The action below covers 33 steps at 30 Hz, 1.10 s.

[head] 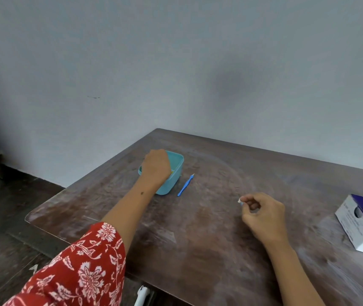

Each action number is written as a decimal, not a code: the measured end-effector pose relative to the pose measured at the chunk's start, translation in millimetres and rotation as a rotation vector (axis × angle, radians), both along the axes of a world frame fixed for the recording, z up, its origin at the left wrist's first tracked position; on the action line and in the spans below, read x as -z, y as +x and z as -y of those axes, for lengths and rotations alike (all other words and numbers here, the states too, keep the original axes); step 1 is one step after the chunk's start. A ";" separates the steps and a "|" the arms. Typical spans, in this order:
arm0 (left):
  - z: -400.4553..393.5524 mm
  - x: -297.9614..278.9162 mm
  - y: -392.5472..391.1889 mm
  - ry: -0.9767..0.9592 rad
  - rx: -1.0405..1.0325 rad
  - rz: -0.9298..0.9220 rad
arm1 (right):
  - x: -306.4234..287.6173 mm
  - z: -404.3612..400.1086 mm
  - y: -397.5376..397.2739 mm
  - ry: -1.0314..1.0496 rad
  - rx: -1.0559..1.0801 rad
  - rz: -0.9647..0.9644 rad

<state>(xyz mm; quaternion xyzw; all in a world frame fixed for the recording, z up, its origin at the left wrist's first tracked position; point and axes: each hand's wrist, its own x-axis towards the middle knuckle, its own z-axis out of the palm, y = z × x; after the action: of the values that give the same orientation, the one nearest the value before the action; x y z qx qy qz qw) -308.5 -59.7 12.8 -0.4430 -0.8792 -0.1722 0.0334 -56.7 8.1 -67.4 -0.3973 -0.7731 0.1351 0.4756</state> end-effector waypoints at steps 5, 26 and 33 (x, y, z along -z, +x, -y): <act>4.4 -7.9 4.5 0.052 -0.018 -0.018 | -0.8 1.4 0.0 -0.022 0.007 -0.013; -25.4 49.2 88.7 -0.071 0.085 -0.189 | -9.0 4.9 -1.0 -0.007 0.085 -0.088; -40.3 49.2 117.4 0.385 0.405 0.179 | -13.0 -5.4 -3.1 -0.519 -0.004 -0.643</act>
<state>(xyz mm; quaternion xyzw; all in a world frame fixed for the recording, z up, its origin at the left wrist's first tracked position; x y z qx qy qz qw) -191.0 -19.4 -36.4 -0.5780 -0.7234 -0.3776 0.0040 -59.7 13.5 -54.4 -0.4402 -0.5262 0.4436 0.5766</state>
